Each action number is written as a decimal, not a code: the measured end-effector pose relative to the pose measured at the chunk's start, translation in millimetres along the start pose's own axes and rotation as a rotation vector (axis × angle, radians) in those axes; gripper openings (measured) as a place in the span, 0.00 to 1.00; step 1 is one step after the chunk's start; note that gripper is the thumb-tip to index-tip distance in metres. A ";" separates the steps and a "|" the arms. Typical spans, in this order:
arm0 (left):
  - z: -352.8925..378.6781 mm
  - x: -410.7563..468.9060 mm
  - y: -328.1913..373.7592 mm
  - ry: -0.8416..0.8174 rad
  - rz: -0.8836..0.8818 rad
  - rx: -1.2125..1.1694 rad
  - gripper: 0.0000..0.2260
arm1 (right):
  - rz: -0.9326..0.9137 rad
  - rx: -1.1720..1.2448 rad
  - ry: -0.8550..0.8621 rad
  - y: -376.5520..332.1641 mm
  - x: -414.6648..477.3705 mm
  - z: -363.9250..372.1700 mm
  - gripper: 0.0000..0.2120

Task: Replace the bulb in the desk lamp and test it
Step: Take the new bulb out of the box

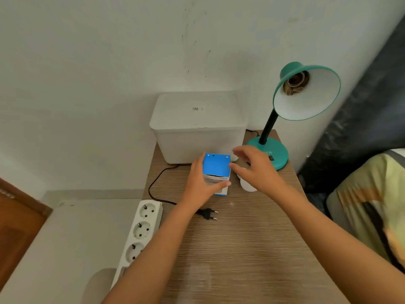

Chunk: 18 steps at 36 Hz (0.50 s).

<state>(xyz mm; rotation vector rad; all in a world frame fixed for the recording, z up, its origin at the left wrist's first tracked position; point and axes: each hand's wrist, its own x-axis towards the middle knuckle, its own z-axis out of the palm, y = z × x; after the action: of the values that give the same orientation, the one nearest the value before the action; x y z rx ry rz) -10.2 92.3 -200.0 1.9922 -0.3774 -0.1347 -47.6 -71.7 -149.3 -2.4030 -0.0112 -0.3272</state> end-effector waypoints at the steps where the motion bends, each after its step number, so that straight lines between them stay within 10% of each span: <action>1: 0.6 -1.3 -0.2 0.011 -0.005 0.003 0.46 | -0.050 -0.029 -0.057 -5.8 5.0 0.7 0.18; 11: 1.1 -7.5 -2.1 0.000 0.024 0.022 0.48 | -0.141 -0.228 -0.468 -28.5 28.0 4.9 0.27; 18: 3.0 -10.6 -5.3 0.012 0.004 -0.043 0.47 | -0.278 -0.352 -0.412 -27.4 25.7 0.9 0.24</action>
<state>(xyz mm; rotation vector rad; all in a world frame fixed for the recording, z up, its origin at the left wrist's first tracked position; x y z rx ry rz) -19.9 95.2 -206.8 1.9490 -0.3681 -0.1271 -25.1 -52.5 -126.0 -2.7812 -0.5157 0.0539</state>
